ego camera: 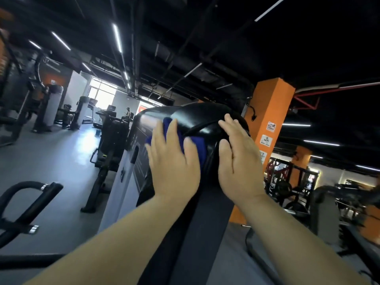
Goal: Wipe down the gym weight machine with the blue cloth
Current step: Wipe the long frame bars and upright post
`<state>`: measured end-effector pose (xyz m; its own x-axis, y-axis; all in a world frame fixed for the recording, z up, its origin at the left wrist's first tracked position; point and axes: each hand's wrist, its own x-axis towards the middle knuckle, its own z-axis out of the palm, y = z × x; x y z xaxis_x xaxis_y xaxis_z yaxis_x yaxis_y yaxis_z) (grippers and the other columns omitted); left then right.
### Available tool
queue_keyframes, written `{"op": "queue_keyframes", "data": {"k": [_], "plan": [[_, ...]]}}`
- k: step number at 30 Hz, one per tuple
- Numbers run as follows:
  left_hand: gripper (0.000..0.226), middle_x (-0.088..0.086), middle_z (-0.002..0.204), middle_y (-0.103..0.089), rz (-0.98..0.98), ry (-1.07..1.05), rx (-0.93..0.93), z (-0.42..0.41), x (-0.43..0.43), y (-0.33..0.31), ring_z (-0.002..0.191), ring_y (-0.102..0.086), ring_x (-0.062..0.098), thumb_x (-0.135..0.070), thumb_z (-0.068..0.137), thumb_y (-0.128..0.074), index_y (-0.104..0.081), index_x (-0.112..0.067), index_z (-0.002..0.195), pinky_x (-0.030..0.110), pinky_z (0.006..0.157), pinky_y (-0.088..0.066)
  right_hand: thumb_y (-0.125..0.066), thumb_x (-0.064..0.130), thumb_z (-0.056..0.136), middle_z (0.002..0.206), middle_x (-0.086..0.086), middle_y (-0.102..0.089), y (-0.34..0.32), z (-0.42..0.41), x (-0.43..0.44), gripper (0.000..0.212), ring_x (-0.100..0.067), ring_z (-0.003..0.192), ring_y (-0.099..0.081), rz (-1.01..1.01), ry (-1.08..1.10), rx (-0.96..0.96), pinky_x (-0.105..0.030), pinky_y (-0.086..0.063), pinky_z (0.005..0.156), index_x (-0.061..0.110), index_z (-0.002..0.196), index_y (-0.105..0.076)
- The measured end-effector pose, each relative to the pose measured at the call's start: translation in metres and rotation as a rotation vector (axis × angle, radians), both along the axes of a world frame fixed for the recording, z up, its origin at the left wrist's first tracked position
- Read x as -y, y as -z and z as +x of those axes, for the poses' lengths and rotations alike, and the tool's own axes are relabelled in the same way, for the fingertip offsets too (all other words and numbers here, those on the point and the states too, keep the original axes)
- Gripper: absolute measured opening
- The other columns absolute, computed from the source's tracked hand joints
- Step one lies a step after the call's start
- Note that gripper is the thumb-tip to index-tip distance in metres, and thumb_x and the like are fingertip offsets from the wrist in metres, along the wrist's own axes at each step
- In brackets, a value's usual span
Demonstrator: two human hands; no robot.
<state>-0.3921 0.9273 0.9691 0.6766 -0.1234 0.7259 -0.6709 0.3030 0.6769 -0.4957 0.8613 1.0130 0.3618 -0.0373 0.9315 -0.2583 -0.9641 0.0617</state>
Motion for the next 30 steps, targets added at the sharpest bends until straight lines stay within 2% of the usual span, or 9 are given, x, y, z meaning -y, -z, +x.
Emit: {"op": "queue_keyframes", "data": {"k": [3, 5, 9, 11, 13, 16, 24, 27, 30], "plan": [[0.057, -0.004, 0.16, -0.023, -0.012, -0.049, 0.018, 0.015, 0.001, -0.036, 0.145, -0.02, 0.015, -0.043, 0.094, -0.031, -0.036, -0.028, 0.149, 0.034, 0.119, -0.015, -0.028, 0.03, 0.101, 0.145, 0.006, -0.051, -0.025, 0.013, -0.012, 0.046, -0.007, 0.141, -0.035, -0.088, 0.016, -0.122, -0.035, -0.026, 0.117, 0.02, 0.137, -0.054], [0.063, -0.007, 0.161, -0.021, -0.049, -0.038, 0.024, 0.017, 0.002, -0.011, 0.144, -0.02, 0.012, -0.048, 0.091, -0.027, -0.03, -0.029, 0.151, 0.025, 0.112, -0.019, -0.027, 0.031, 0.1, 0.131, 0.006, -0.063, -0.032, 0.025, -0.018, 0.047, -0.007, 0.132, -0.046, -0.101, 0.01, -0.099, -0.031, -0.028, 0.115, 0.02, 0.13, -0.061], [0.073, -0.004, 0.162, -0.015, -0.014, 0.038, -0.051, 0.012, -0.006, 0.075, 0.145, -0.014, 0.005, -0.055, 0.087, -0.016, -0.022, -0.026, 0.154, -0.001, 0.103, -0.002, -0.028, 0.031, 0.097, 0.123, 0.005, -0.067, -0.025, 0.03, -0.014, 0.048, -0.01, 0.128, -0.051, -0.118, -0.027, -0.04, -0.035, -0.028, 0.116, 0.019, 0.123, -0.067], [0.074, 0.0, 0.163, -0.013, 0.04, 0.042, -0.072, 0.012, -0.008, 0.085, 0.146, -0.011, 0.008, -0.056, 0.088, -0.016, -0.019, -0.023, 0.155, 0.004, 0.108, 0.0, -0.028, 0.031, 0.097, 0.125, 0.005, -0.067, -0.025, 0.029, -0.015, 0.048, -0.013, 0.13, -0.051, -0.125, -0.03, -0.053, -0.041, -0.03, 0.116, 0.019, 0.121, -0.068], [0.07, 0.0, 0.164, -0.013, 0.045, 0.055, -0.104, 0.015, -0.007, 0.06, 0.149, -0.01, 0.017, -0.052, 0.091, -0.02, -0.02, -0.024, 0.155, 0.022, 0.118, -0.007, -0.029, 0.03, 0.097, 0.127, 0.004, -0.066, -0.023, 0.03, -0.017, 0.047, -0.015, 0.132, -0.049, -0.151, -0.019, -0.068, -0.043, -0.029, 0.116, 0.019, 0.12, -0.068], [0.062, 0.0, 0.16, -0.024, -0.043, 0.06, -0.07, 0.024, -0.005, 0.009, 0.145, -0.023, 0.018, -0.045, 0.094, -0.026, -0.028, -0.024, 0.153, 0.034, 0.117, -0.02, -0.032, 0.026, 0.096, 0.125, 0.004, -0.067, -0.019, 0.029, -0.017, 0.044, -0.015, 0.132, -0.047, -0.233, -0.004, -0.074, -0.044, -0.031, 0.114, 0.017, 0.116, -0.07], [0.069, -0.002, 0.153, -0.032, -0.026, 0.061, -0.21, 0.005, -0.004, 0.112, 0.138, -0.026, 0.009, -0.053, 0.087, -0.02, -0.037, -0.022, 0.146, 0.002, 0.103, -0.01, -0.036, 0.023, 0.093, 0.119, 0.002, -0.069, -0.017, 0.029, -0.011, 0.04, -0.018, 0.122, -0.056, -0.327, -0.022, -0.062, -0.043, -0.034, 0.111, 0.015, 0.108, -0.073], [0.071, 0.002, 0.148, -0.039, 0.004, 0.02, -0.227, 0.009, -0.007, 0.095, 0.135, -0.035, 0.018, -0.053, 0.086, -0.019, -0.04, -0.019, 0.144, 0.026, 0.11, -0.025, -0.038, 0.022, 0.093, 0.121, 0.001, -0.069, -0.016, 0.029, -0.012, 0.039, -0.019, 0.122, -0.056, -0.382, 0.009, -0.093, -0.041, -0.03, 0.114, 0.015, 0.107, -0.073], [0.063, 0.003, 0.154, -0.031, 0.001, 0.018, -0.114, 0.016, -0.006, 0.039, 0.138, -0.03, 0.022, -0.048, 0.091, -0.023, -0.032, -0.025, 0.15, 0.04, 0.113, -0.026, -0.039, 0.022, 0.093, 0.123, 0.0, -0.068, -0.017, 0.029, -0.013, 0.037, -0.02, 0.124, -0.056, -0.445, 0.045, -0.136, -0.04, -0.027, 0.116, 0.014, 0.108, -0.072]]}}
